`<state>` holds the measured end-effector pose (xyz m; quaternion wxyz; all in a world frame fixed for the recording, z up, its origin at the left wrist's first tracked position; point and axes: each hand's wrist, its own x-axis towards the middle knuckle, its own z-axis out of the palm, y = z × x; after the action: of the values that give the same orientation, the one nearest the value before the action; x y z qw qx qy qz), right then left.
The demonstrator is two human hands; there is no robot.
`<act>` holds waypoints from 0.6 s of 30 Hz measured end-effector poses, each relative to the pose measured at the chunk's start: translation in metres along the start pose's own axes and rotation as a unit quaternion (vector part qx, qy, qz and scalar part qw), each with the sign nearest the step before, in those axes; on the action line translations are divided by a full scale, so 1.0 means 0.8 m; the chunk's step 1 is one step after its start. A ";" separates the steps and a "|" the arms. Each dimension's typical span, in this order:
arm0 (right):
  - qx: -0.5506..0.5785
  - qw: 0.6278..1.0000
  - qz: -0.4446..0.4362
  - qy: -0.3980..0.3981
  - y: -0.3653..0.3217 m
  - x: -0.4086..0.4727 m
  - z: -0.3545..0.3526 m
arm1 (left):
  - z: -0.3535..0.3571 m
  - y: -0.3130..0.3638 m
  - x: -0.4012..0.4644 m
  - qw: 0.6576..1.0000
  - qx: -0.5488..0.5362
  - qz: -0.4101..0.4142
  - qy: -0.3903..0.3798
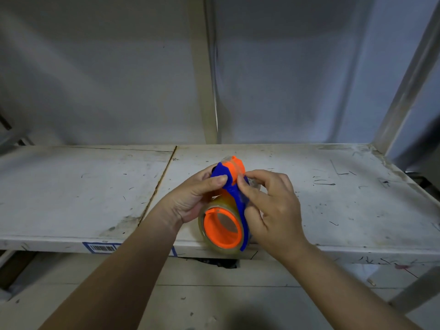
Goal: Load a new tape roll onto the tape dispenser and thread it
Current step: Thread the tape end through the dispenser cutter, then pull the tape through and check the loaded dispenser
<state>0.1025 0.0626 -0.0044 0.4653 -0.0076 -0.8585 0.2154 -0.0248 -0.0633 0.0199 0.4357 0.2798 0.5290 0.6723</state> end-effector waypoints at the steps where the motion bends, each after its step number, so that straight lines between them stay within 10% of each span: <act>1: 0.023 1.000 0.015 -0.002 -0.001 -0.001 0.001 | -0.001 0.001 0.001 1.000 0.009 0.001 0.002; 18: 0.163 0.964 0.209 -0.027 -0.007 -0.002 -0.002 | 0.021 0.004 0.001 0.985 0.129 0.050 0.103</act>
<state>0.1054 0.0578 -0.0028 0.3818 -0.1051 -0.8029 0.4455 -0.0121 -0.0552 0.0278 0.3050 0.2889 0.6386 0.6447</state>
